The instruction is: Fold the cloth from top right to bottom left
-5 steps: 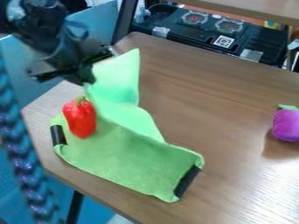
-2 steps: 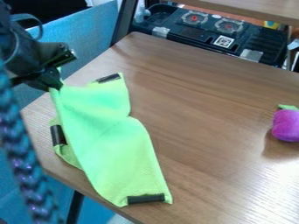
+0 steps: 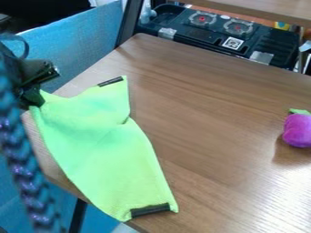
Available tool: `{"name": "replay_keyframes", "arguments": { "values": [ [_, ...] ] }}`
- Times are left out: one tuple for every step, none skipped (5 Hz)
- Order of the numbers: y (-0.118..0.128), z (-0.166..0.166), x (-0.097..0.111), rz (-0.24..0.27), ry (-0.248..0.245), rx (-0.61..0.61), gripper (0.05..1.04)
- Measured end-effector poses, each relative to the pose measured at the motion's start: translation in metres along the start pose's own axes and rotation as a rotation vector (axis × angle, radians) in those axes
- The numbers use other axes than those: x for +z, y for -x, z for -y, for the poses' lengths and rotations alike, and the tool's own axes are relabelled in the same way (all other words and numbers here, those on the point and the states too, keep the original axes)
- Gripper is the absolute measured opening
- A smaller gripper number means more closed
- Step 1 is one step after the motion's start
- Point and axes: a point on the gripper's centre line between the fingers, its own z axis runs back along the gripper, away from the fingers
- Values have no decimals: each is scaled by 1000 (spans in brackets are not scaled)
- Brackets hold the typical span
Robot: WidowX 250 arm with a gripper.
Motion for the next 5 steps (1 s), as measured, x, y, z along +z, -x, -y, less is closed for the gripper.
{"name": "replay_keyframes", "arguments": {
  "values": [
    [0, -2, -5, -3, -8, 4, 492],
    [5, -3, -12, -40, -3, -18, 799],
    [8, 2, -19, -105, 20, -90, 1002],
    [-6, 23, -6, -168, 39, -139, 1002],
    [-29, 47, 27, -238, -37, -175, 1000]
  ]
}}
